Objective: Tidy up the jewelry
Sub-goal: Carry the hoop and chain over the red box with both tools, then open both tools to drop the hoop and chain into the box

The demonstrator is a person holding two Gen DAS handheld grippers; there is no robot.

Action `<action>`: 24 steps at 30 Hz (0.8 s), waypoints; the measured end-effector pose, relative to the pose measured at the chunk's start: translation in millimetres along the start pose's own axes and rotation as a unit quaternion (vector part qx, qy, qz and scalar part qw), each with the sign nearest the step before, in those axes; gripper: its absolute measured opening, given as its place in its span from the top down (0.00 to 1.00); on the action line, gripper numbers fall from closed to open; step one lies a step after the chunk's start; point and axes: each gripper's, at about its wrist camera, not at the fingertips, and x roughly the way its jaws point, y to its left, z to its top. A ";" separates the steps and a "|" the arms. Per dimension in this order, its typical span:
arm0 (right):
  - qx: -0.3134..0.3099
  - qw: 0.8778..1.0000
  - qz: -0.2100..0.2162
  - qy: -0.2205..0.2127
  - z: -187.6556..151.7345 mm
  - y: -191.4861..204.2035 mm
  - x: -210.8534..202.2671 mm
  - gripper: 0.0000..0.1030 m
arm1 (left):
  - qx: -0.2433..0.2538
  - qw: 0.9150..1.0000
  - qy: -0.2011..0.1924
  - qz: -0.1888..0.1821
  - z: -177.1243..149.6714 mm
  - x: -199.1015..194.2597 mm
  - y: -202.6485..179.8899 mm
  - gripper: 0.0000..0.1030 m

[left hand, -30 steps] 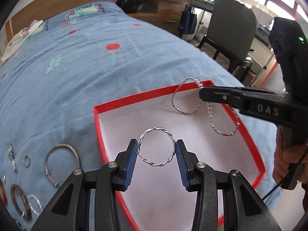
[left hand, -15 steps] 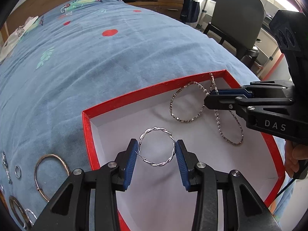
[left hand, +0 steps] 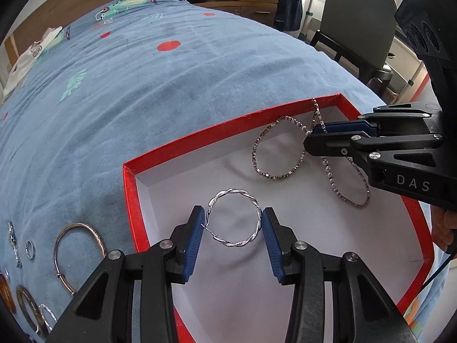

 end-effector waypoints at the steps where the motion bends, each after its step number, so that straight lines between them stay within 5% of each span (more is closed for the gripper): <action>1: -0.002 1.000 0.000 0.001 -0.4 0.4 0.4 0.87 | 0.000 1.000 0.000 0.000 0.2 -0.2 0.0 0.59; 9: -0.003 1.000 0.001 0.005 0.3 -1.5 -4.8 0.87 | 0.015 1.000 0.001 0.004 -1.2 -1.4 -5.2 0.44; 17: -0.008 1.000 -0.009 0.015 -1.6 2.9 -10.6 0.74 | 0.014 1.000 0.003 -0.002 -2.0 -8.6 -6.7 0.42; 24: 0.027 0.999 -0.025 -0.018 -2.7 -3.5 -52.4 0.71 | 0.006 1.000 -0.020 -0.003 -8.2 -48.5 -3.1 0.39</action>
